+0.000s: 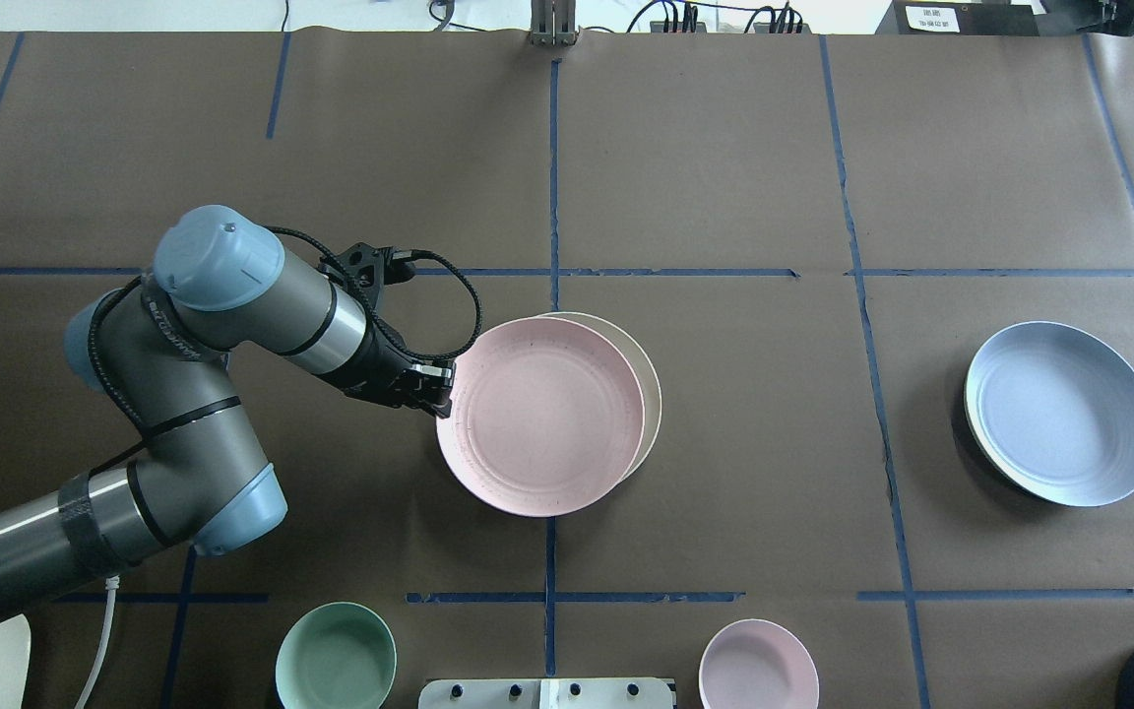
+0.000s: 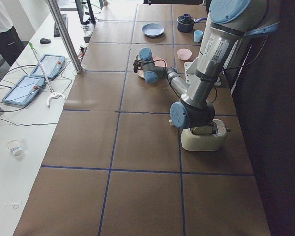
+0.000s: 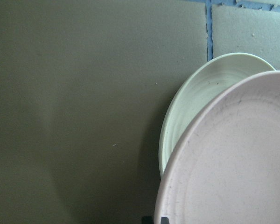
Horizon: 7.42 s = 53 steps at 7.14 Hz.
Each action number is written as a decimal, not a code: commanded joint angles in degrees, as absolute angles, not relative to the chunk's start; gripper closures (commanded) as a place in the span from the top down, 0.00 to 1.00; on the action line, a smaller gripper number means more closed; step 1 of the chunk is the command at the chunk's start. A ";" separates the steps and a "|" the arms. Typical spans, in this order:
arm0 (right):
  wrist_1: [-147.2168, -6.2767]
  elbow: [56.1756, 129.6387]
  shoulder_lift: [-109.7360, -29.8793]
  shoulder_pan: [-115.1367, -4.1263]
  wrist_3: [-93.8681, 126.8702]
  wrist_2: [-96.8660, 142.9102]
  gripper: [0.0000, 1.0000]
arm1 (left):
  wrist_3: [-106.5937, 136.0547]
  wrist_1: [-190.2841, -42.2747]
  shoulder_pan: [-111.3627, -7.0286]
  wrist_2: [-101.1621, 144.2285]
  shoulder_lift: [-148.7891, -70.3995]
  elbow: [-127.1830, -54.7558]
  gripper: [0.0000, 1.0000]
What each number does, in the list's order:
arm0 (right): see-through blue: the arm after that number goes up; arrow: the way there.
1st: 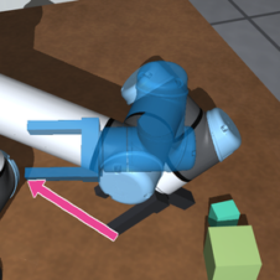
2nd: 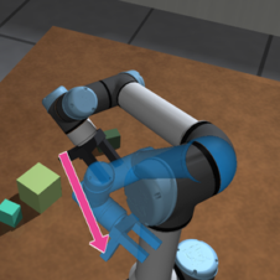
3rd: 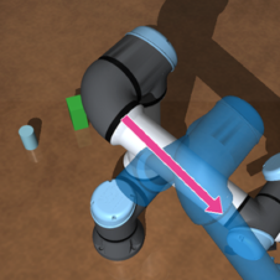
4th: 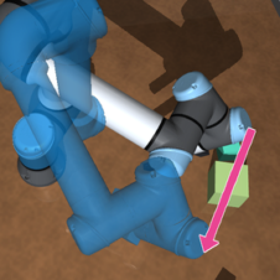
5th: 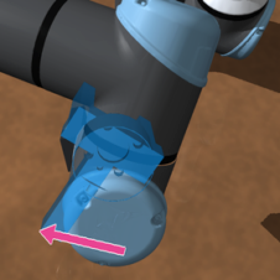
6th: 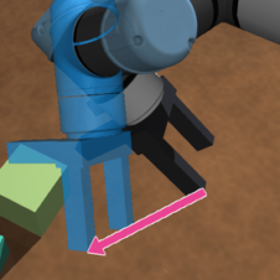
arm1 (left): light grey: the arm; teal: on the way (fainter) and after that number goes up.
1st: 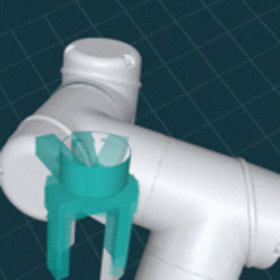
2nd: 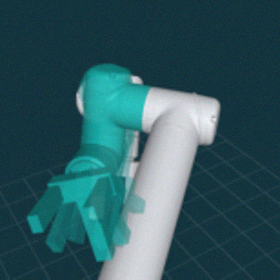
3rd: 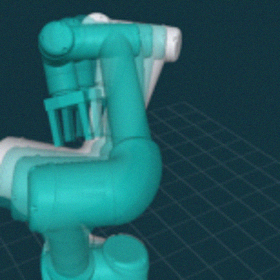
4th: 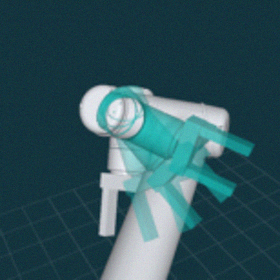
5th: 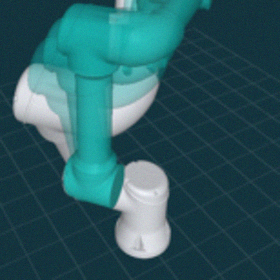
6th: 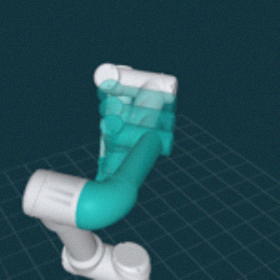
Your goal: Stack three plates with pink and blue
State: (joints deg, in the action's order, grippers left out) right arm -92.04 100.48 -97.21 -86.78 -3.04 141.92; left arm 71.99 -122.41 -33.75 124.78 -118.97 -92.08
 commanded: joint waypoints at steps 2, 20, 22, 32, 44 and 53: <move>-92.11 100.55 -97.21 -86.75 -2.99 142.03 1.00 | 72.77 -122.34 -32.52 123.22 -122.77 -88.25 0.09; -39.90 83.40 -99.67 -64.60 42.36 136.23 0.00 | 73.65 -122.43 -39.64 122.17 -114.26 -101.33 1.00; -39.90 94.41 -96.53 -62.69 58.50 137.71 0.00 | 73.74 -122.34 -39.90 122.26 -113.39 -103.70 1.00; -46.58 98.35 -70.84 -29.80 99.49 111.97 0.30 | 73.65 -122.34 -42.10 123.57 -111.36 -106.70 1.00; -62.06 95.01 -95.80 -78.89 30.53 137.29 1.00 | 6.92 -90.39 -77.23 124.77 -95.89 -111.16 1.00; -84.11 95.01 -95.18 -86.92 -0.18 136.50 1.00 | -12.23 -79.63 -87.89 137.46 -87.28 -99.06 1.00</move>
State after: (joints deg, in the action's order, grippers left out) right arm -84.21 94.96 -94.65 -86.92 -0.11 136.71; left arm -12.96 -79.55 -87.80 137.42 -87.97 -100.22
